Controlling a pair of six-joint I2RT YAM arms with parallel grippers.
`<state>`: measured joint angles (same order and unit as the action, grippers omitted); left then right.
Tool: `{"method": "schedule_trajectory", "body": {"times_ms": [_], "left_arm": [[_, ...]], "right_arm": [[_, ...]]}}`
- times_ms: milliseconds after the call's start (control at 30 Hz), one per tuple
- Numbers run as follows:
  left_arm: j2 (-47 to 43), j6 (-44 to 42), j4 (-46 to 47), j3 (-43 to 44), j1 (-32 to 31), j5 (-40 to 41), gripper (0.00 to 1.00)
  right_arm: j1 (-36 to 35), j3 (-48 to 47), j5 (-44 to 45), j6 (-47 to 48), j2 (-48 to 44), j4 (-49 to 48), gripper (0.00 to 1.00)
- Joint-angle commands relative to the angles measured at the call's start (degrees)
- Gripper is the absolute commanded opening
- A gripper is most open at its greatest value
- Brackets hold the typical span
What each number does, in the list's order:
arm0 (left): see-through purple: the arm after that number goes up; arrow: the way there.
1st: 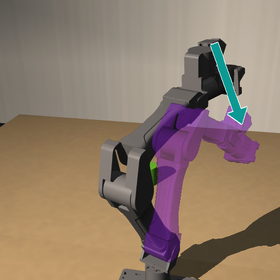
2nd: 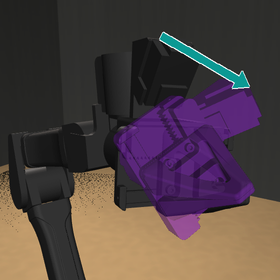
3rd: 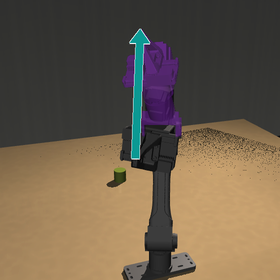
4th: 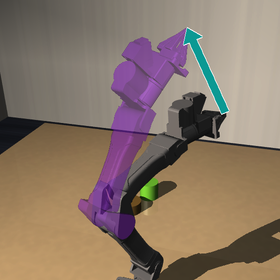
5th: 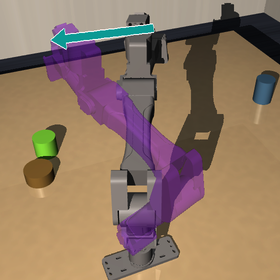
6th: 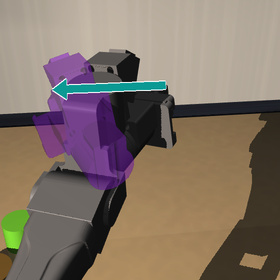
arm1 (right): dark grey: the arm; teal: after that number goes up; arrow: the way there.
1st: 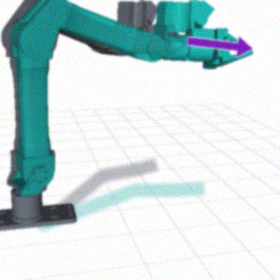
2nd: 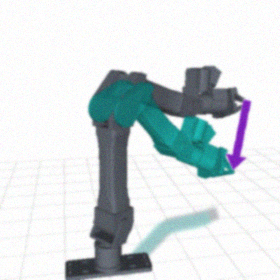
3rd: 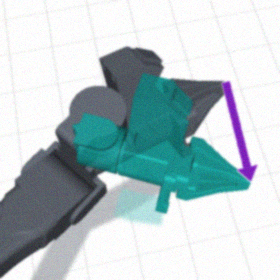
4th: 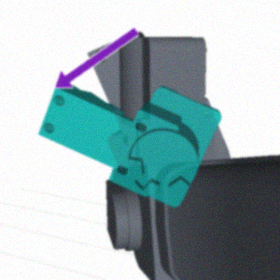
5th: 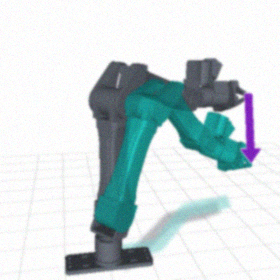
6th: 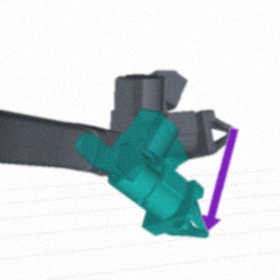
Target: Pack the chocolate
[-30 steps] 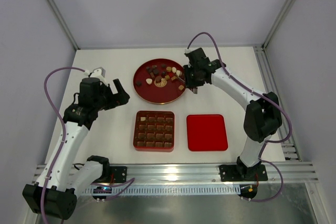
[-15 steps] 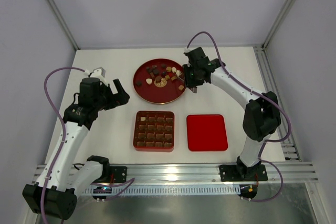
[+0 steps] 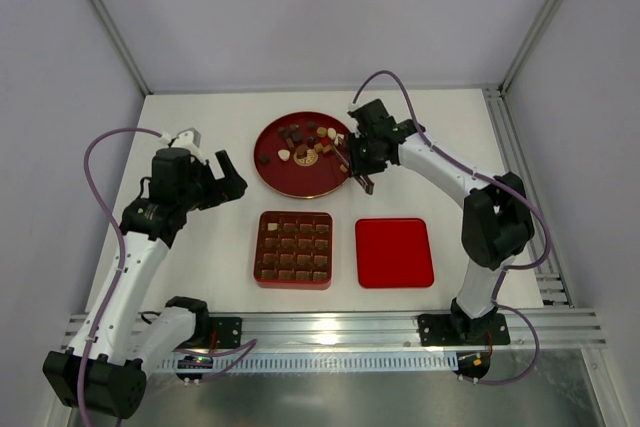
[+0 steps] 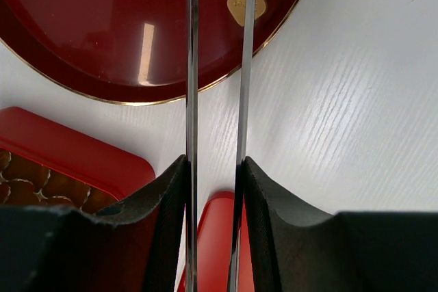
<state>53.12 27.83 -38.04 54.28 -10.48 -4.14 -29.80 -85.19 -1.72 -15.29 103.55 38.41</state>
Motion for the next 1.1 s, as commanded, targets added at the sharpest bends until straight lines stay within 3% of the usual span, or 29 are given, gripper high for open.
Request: {"method": "schedule_trajectory", "body": {"times_ms": [0, 400, 800, 1067], "left_arm": [[-0.48, -0.94, 0.51, 0.12, 0.02, -0.78, 1.00], [-0.56, -1.03, 0.51, 0.12, 0.02, -0.87, 1.00], [-0.74, -1.03, 0.51, 0.03, 0.02, -0.69, 1.00], [-0.65, -1.03, 0.51, 0.04, 0.02, -0.87, 1.00]], "right_arm": [[-1.13, 1.94, -0.83, -0.62, -3.17, -1.85, 0.39], [-2.19, 3.89, 0.66, -1.06, -8.36, -1.32, 0.39], [-1.84, -8.76, 3.39, 0.96, -0.11, 2.98, 0.40], [-1.93, -9.47, 2.95, 1.23, 0.60, 3.25, 0.42]]}}
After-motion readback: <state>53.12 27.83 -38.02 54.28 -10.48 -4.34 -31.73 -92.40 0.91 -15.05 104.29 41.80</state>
